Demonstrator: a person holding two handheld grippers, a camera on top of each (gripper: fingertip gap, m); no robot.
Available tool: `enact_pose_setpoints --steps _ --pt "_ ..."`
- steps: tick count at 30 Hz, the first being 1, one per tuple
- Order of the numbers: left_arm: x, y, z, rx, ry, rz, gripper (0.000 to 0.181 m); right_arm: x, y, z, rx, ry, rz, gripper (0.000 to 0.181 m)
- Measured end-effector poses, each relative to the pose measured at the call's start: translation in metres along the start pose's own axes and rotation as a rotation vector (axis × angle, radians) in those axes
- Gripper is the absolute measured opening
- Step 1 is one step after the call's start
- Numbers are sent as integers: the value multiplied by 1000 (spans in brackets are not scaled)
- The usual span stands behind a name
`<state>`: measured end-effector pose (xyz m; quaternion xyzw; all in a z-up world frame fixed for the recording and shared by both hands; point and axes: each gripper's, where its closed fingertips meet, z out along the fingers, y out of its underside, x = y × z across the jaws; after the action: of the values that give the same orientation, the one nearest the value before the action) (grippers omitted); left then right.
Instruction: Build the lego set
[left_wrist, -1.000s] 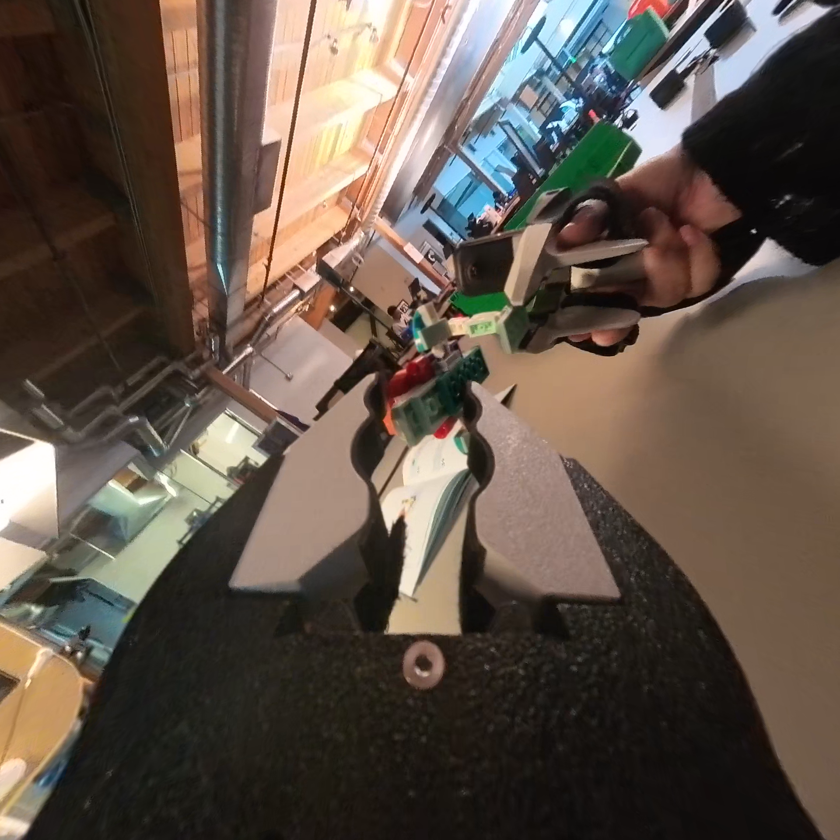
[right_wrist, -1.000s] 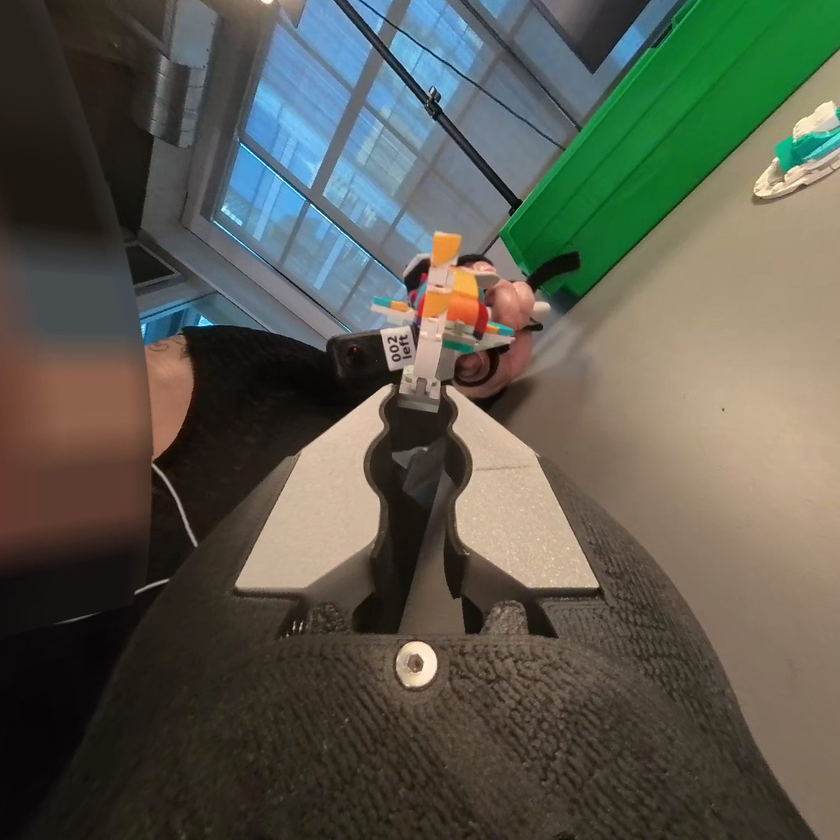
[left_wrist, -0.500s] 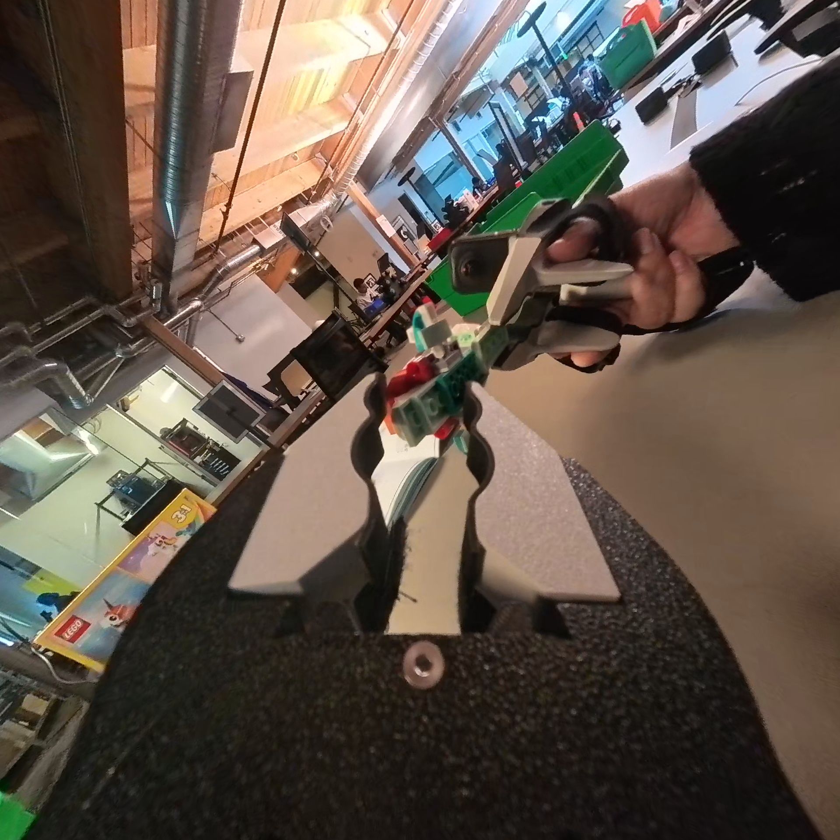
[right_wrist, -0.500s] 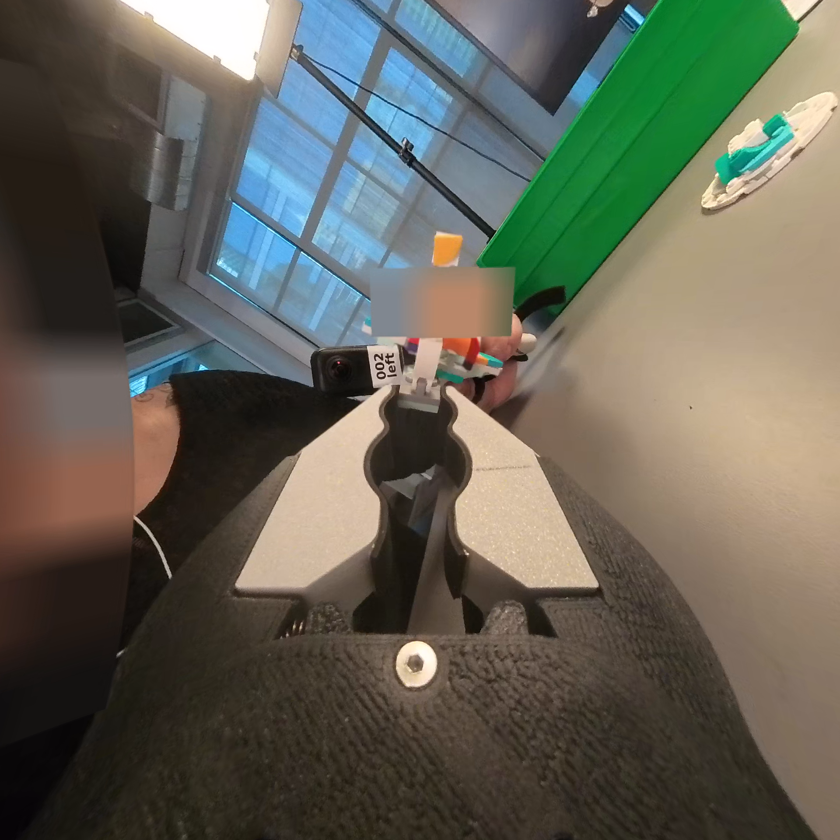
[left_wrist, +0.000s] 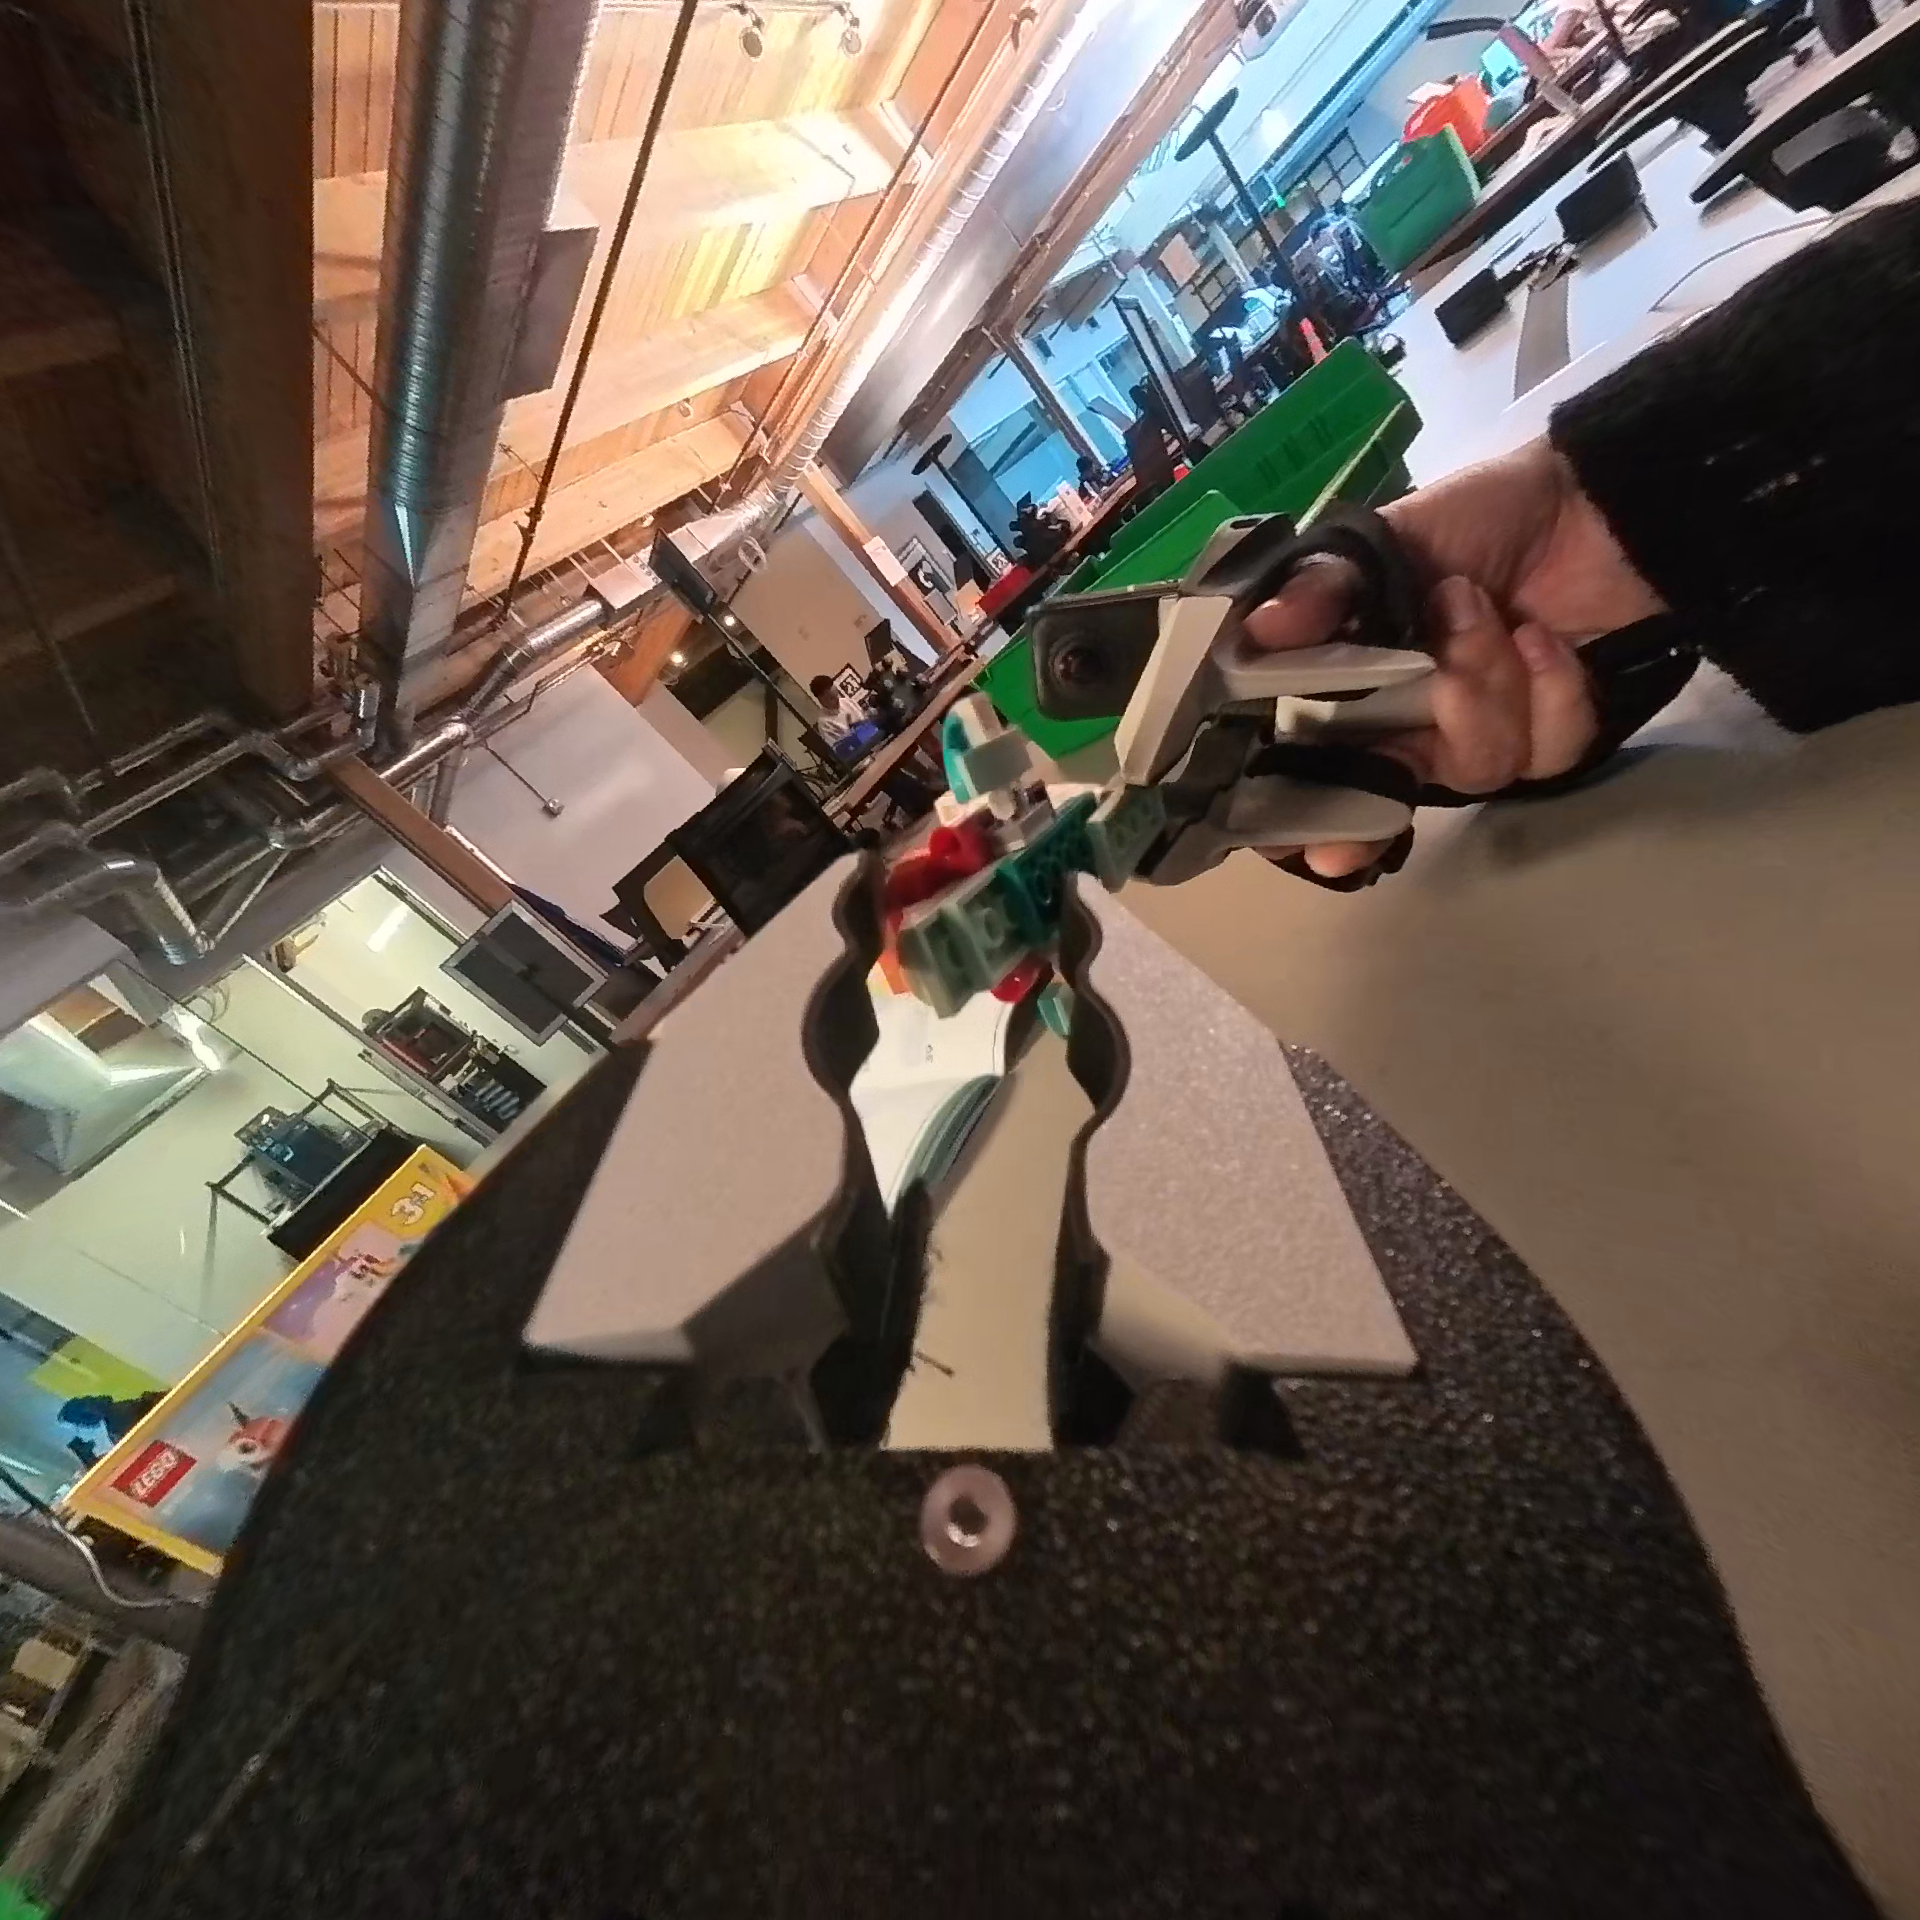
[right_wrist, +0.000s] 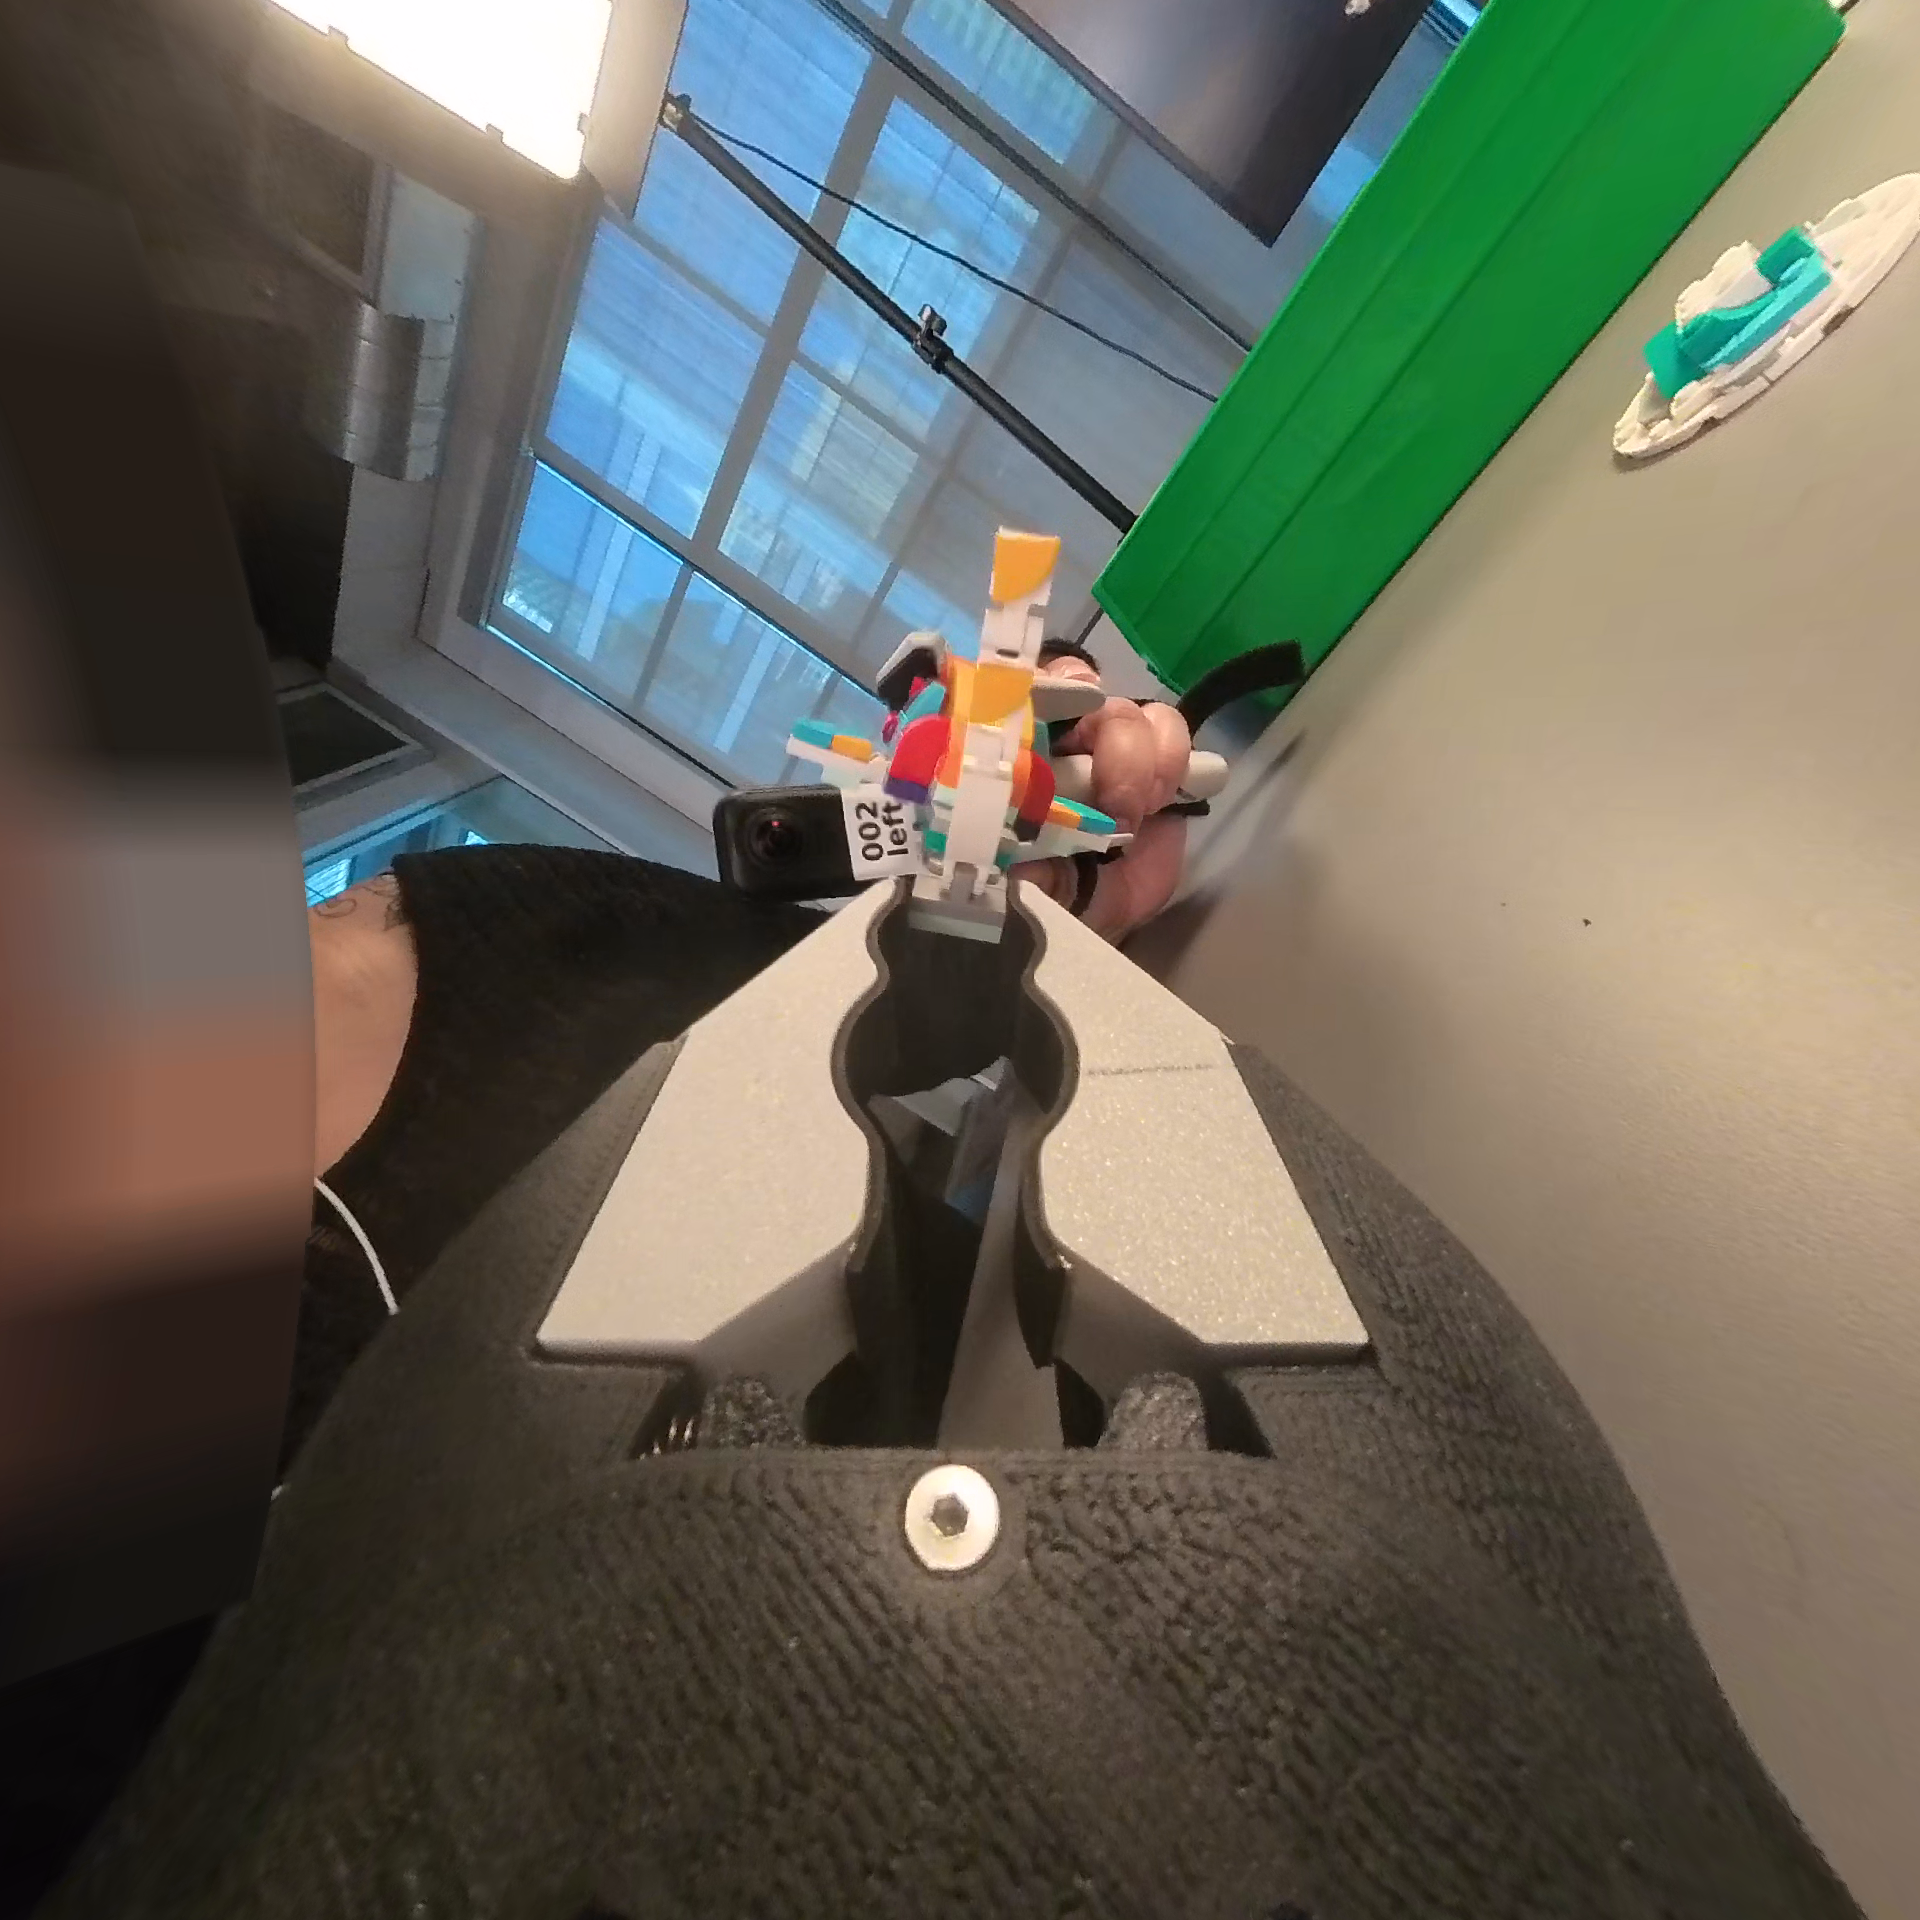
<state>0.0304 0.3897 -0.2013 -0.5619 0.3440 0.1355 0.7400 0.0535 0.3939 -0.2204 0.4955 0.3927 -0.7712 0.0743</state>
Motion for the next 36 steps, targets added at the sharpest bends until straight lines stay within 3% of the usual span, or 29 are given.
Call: enact_pose_setpoints --steps 11,36 --pt "4 -18 -8 116 35 56 29 -15 11 3 -77 -63 -54 16" --pt "16 -24 -13 157 116 106 27 -22 26 3 -168 -84 -107 16"
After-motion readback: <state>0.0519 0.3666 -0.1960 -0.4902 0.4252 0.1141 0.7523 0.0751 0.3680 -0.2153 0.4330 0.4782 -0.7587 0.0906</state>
